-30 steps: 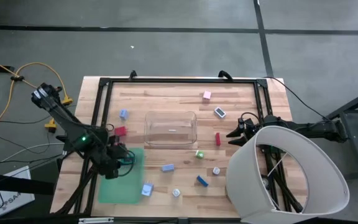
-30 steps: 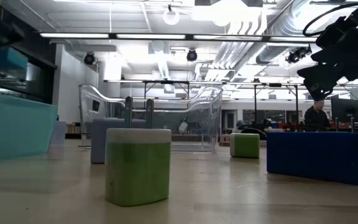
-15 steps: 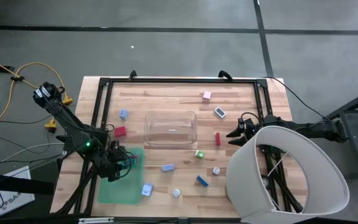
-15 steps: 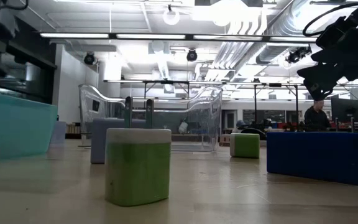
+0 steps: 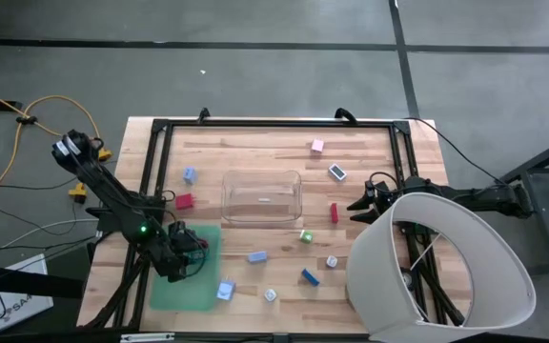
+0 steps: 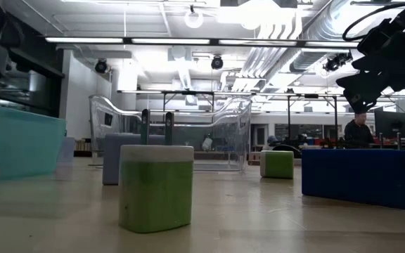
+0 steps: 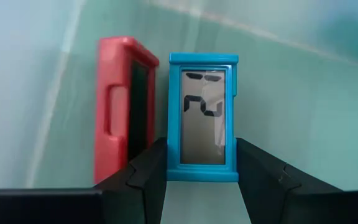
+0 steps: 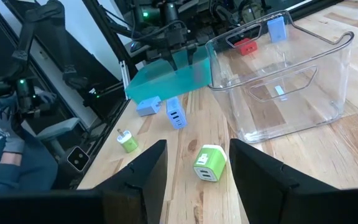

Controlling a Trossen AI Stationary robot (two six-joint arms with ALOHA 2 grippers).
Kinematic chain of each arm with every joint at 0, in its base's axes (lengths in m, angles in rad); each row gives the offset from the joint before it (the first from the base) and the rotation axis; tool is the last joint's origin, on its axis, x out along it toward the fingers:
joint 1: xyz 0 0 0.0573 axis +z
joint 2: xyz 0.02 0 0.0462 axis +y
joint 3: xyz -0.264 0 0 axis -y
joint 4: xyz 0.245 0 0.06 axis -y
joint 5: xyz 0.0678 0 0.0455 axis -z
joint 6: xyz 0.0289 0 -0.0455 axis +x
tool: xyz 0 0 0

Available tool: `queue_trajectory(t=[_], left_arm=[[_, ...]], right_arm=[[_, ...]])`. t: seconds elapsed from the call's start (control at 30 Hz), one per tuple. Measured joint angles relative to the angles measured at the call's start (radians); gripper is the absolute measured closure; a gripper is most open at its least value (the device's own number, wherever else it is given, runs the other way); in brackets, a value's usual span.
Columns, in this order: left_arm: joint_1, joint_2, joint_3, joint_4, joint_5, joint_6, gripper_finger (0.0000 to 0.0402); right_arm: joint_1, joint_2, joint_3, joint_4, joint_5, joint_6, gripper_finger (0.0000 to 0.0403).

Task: Pick & Place Office items
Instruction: Put the top light blue digital clock into the green bin

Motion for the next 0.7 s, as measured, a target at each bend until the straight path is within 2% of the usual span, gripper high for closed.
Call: queue_trajectory(t=[0.7], left_arm=[[0.001, 0.025, 0.001, 0.028, -0.001, 0.019, 0.0228]], right_arm=[[0.0, 0.0, 0.0, 0.0, 0.0, 0.0, 0.0241]])
